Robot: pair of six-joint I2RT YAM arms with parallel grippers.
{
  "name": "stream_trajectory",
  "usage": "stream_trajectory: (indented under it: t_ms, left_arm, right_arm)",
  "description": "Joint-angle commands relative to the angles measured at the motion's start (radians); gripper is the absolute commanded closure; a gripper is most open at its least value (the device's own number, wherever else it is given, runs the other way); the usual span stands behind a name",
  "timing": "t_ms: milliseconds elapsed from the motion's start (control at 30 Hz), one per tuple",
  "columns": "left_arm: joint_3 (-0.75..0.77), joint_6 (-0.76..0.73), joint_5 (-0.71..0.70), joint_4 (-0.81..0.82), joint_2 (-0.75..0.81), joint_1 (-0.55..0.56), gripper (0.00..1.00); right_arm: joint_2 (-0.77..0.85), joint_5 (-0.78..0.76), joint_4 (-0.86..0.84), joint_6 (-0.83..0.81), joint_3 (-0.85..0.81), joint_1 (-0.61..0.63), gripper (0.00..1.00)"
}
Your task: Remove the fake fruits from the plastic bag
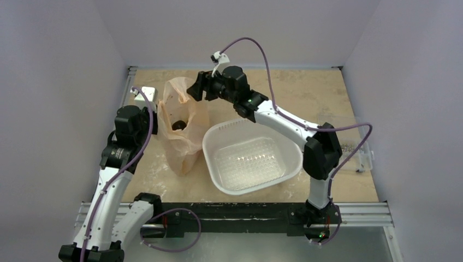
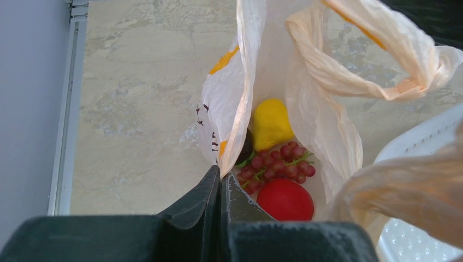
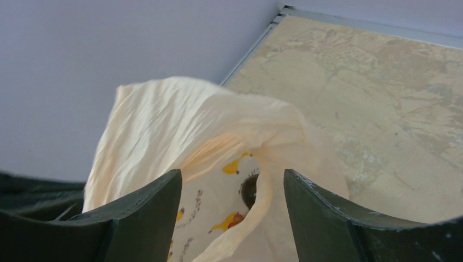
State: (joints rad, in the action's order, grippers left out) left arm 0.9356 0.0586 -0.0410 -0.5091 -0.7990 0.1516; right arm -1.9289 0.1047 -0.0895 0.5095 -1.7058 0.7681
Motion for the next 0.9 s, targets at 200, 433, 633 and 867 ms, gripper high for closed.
stream_trajectory:
  t_ms: [200,433,633,867]
  left_arm:
    - [0.010,-0.011,0.064,0.046,-0.009,-0.006,1.00]
    - [0.001,-0.008,0.086,0.055,-0.006,-0.006,1.00]
    - [-0.001,-0.006,0.106,0.057,-0.006,-0.006,1.00]
    - [-0.013,-0.004,0.047,0.070,0.022,-0.006,1.00]
  right_arm:
    - [0.305,-0.052,-0.172,-0.263,0.349,0.104,0.18]
    - [0.308,-0.266,-0.372,-0.351,0.411,0.234,0.01]
    - [0.153,-0.543,-0.365,-0.340,0.244,0.250,0.09]
    - [0.003,-0.705,-0.429,-0.550,0.052,0.236,0.68]
